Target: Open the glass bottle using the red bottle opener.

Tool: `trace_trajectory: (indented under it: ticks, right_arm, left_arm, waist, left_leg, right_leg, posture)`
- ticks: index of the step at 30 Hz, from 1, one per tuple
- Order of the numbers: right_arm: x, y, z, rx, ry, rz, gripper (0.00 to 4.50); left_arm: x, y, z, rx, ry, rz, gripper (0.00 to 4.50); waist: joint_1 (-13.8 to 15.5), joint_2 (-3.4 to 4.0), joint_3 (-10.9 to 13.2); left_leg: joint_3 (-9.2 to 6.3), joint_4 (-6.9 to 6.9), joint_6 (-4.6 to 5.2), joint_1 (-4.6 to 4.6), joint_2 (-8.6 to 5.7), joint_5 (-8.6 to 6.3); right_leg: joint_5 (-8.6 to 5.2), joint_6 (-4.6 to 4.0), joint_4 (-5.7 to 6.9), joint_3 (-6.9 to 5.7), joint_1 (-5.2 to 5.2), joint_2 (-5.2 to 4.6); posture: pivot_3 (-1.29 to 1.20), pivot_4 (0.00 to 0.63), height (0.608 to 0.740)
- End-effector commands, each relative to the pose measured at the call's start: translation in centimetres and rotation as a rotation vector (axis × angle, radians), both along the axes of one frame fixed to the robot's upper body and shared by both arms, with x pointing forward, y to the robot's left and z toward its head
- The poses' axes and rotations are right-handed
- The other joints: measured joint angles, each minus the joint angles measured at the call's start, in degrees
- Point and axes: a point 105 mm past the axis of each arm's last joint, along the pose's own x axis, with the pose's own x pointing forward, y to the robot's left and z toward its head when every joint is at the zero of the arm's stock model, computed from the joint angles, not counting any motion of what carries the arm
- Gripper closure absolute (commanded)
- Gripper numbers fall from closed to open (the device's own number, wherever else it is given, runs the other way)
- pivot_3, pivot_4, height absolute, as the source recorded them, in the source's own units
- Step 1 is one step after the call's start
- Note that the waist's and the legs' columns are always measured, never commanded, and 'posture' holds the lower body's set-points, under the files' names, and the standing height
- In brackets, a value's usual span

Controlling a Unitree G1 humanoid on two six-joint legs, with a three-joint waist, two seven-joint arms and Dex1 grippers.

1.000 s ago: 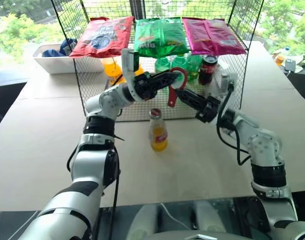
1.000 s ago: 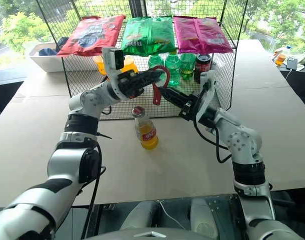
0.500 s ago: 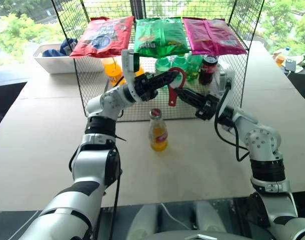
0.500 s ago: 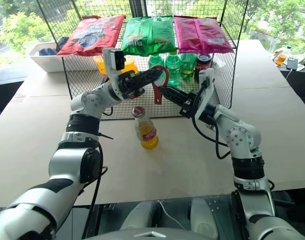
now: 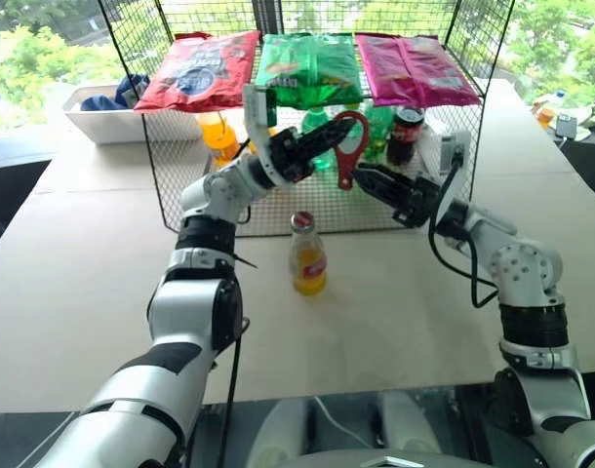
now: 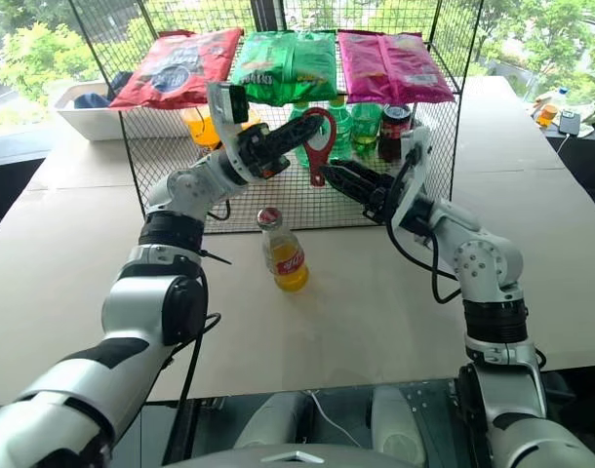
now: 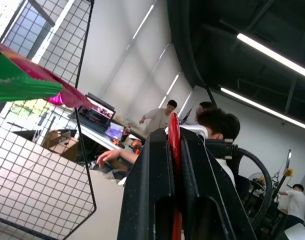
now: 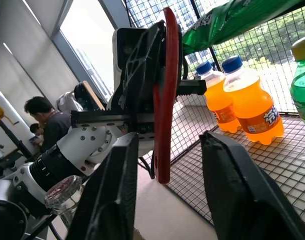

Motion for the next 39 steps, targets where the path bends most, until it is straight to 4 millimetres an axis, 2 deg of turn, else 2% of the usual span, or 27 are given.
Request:
trace_trajectory:
  ticks: [1,11,25,29,30,33,34,39]
  right_arm:
    - [0.6,-0.2,1.0,0.001,-0.047,-0.042,0.73]
    - [-0.7,1.7,1.1,-0.008,-0.049,0.089,0.73]
    - [-1.1,3.1,1.2,-0.031,-0.033,0.16,0.73]
    - [-0.8,3.1,1.4,-0.019,-0.033,0.144,2.48]
    - [-0.8,3.1,1.5,-0.017,-0.033,0.14,2.73]
    - [-0.6,3.0,1.7,-0.001,-0.031,0.129,4.21]
    - [-0.6,3.0,1.7,0.001,-0.03,0.128,4.43]
    - [-0.6,2.9,1.6,-0.007,-0.03,0.123,4.43]
  left_arm:
    - [-0.2,-0.1,1.6,-0.036,-0.046,-0.005,4.5]
    - [-0.3,-0.8,1.5,-0.05,-0.037,-0.022,4.5]
    - [-0.4,-1.3,1.2,-0.054,-0.023,-0.039,4.5]
    - [-0.6,-1.3,1.0,-0.043,-0.025,-0.047,4.5]
    - [-0.6,-1.4,0.9,-0.04,-0.026,-0.046,4.5]
    - [-0.7,-1.4,0.7,-0.034,-0.026,-0.05,4.5]
    - [-0.7,-1.4,0.7,-0.032,-0.026,-0.052,4.5]
    - [-0.8,-1.3,0.5,-0.025,-0.023,-0.066,4.5]
  waist:
    - [0.0,0.0,0.0]
    - [-0.1,-0.01,0.0]
    - [-0.1,-0.01,0.0]
    - [-0.1,-0.01,0.0]
    - [-0.1,-0.01,0.0]
    - [-0.1,-0.02,0.0]
    - [-0.1,-0.02,0.0]
    - [-0.1,-0.02,0.0]
  left_leg:
    - [0.01,0.01,0.0,-0.02,-0.01,0.0]
    - [-0.03,0.09,-0.01,-0.37,-0.02,0.0]
    - [-0.06,0.12,-0.01,-0.4,-0.03,0.0]
    - [-0.06,0.14,-0.01,-0.4,-0.03,0.0]
    - [-0.06,0.14,-0.01,-0.4,-0.04,0.0]
    - [-0.09,0.14,-0.01,-0.4,-0.04,0.0]
    - [-0.08,0.14,-0.01,-0.41,-0.04,0.0]
    - [-0.09,0.15,-0.01,-0.41,-0.04,0.0]
  right_leg:
    - [0.0,0.0,0.05,0.0,-0.02,-0.01]
    - [0.0,0.0,0.07,-0.05,-0.31,-0.02]
    - [0.01,0.0,0.07,-0.08,-0.31,-0.03]
    - [0.01,0.0,0.09,-0.08,-0.31,-0.03]
    - [0.01,0.0,0.09,-0.08,-0.31,-0.03]
    - [0.01,0.0,0.08,-0.1,-0.31,-0.04]
    - [0.01,-0.01,0.08,-0.1,-0.32,-0.04]
    - [0.01,-0.01,0.1,-0.1,-0.32,-0.04]
  posture:
    - [0.0,0.15,0.74]
    - [0.0,0.15,0.74]
    - [0.0,0.15,0.74]
    - [0.0,0.15,0.74]
    - [0.0,0.15,0.74]
    - [0.0,0.15,0.74]
    - [0.0,0.15,0.74]
    - [0.0,0.15,0.74]
